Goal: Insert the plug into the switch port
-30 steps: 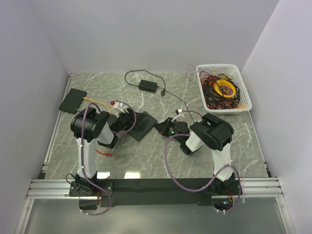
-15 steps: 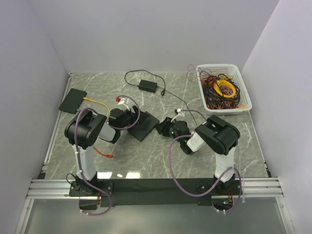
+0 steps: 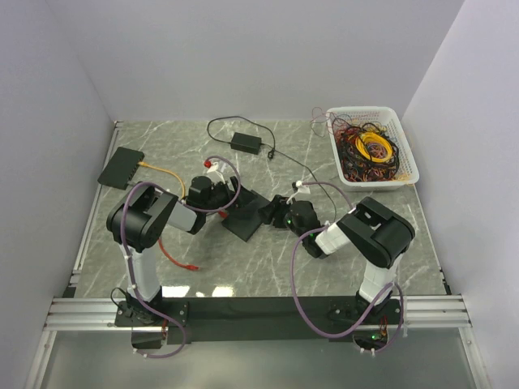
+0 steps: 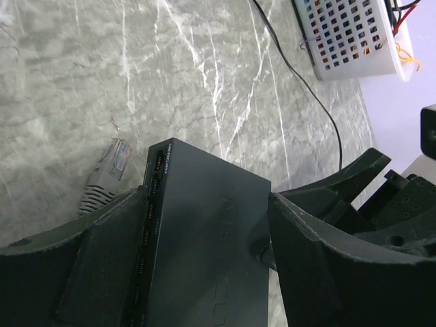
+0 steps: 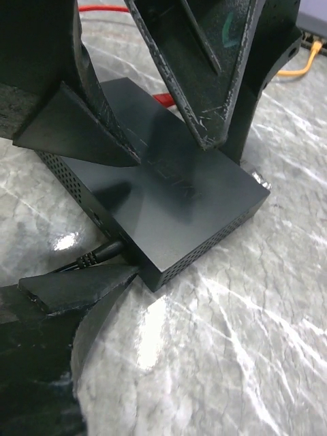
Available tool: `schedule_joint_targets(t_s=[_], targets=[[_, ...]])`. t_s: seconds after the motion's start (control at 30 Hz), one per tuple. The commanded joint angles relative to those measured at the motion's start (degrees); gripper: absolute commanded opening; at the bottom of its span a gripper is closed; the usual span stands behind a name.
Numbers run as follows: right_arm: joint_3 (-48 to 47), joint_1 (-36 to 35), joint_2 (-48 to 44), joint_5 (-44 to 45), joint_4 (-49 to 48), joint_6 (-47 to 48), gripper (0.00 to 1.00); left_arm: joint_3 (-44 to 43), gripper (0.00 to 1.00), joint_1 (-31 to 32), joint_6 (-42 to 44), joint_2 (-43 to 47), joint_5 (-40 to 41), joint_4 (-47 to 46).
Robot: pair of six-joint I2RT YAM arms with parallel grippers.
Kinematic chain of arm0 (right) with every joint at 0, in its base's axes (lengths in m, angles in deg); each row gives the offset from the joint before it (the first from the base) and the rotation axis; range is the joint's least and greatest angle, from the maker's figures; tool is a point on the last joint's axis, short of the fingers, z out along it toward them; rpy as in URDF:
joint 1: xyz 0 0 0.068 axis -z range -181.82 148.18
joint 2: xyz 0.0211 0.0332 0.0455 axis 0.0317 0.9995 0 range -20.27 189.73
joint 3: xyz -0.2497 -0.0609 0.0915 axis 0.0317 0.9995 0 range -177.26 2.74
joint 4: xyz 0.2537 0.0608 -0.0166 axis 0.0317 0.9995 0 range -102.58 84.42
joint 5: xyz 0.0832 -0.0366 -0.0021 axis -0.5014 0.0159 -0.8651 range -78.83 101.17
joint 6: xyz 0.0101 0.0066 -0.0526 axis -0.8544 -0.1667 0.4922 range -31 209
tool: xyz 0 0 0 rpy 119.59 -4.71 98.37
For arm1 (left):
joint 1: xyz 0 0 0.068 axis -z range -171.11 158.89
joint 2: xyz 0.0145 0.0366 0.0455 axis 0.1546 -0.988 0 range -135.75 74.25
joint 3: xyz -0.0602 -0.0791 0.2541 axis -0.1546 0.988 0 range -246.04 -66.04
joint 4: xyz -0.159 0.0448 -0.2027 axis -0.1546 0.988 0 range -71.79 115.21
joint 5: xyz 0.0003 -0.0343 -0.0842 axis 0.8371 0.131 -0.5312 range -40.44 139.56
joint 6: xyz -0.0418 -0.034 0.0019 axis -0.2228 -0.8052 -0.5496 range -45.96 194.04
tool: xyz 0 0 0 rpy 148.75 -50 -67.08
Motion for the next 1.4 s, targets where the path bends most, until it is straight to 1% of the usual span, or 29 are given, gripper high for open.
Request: schedule_joint_targets(t_s=[0.0,0.23,0.43,0.6,0.7,0.93,1.13,1.23,1.37], targets=[[-2.8,0.1,-2.0,3.3,3.2,1.5,0.67,0.2,0.77,2.9,-0.3,0.7,-7.6,9.6],[-3.3,0.8,-3.8,6.2,6.3,0.8,0.69,0.2,0.77,2.5,0.7,1.8,-5.4,11.3],[-7.5,1.2,-2.6,3.0,8.2,2.2,0.69,-0.5,0.77,2.0,2.4,4.6,-1.6,14.9],[-12.5,1.2,0.9,0.2,8.7,1.8,0.70,-2.1,0.79,1.1,4.0,8.4,1.5,22.2],[-15.0,1.2,3.0,-1.2,8.8,2.0,0.70,-2.5,0.80,0.6,5.1,10.0,3.2,24.6],[-21.8,1.2,6.3,-3.8,12.9,5.0,0.70,-2.6,0.82,-1.0,6.0,12.0,6.6,27.6],[-23.2,1.2,4.9,-1.4,15.9,8.1,0.70,-5.3,0.84,-1.8,7.5,13.1,10.2,32.0],[-23.7,1.3,3.1,1.6,18.4,10.8,0.70,-6.8,0.85,-2.1,8.5,14.4,12.1,34.7],[-26.9,1.2,1.0,4.5,23.6,13.6,0.70,-10.0,0.88,-2.6,10.1,17.2,15.5,38.6]])
